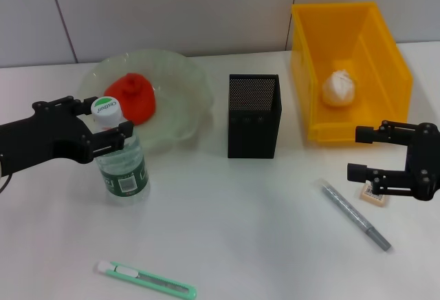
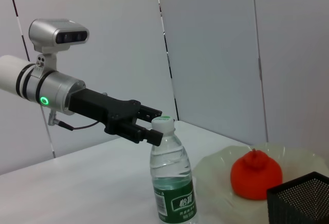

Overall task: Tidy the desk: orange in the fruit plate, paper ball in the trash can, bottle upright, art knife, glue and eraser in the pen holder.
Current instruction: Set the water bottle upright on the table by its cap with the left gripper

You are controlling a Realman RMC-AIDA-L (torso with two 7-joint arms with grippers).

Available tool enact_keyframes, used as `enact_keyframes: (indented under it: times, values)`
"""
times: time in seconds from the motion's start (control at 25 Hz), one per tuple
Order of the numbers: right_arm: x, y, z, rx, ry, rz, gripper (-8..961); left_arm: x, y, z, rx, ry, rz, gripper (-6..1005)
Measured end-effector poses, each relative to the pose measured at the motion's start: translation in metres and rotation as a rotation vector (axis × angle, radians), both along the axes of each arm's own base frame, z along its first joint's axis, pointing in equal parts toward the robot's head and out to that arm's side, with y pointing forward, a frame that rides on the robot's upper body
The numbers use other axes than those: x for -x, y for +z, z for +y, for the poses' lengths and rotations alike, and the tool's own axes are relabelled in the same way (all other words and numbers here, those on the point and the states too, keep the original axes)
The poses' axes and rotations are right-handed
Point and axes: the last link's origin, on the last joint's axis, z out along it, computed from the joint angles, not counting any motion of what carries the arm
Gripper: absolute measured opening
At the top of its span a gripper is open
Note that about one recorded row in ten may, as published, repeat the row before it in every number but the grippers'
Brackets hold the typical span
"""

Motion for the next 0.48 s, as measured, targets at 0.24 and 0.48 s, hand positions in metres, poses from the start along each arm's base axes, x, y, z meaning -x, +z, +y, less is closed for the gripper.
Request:
enact_keyframes:
  times: [0.24, 0.48]
  values:
    - [0.000, 0.000, 0.002, -0.005, -0.004, -0.003, 750, 0.000, 0.002, 0.001, 0.002, -0.001, -0.002, 743]
    - [0.000, -0.001, 0.003, 0.001, -0.003, -0.009, 750, -0.007, 0.011, 0.006, -0.027, -0.022, -0.036, 785]
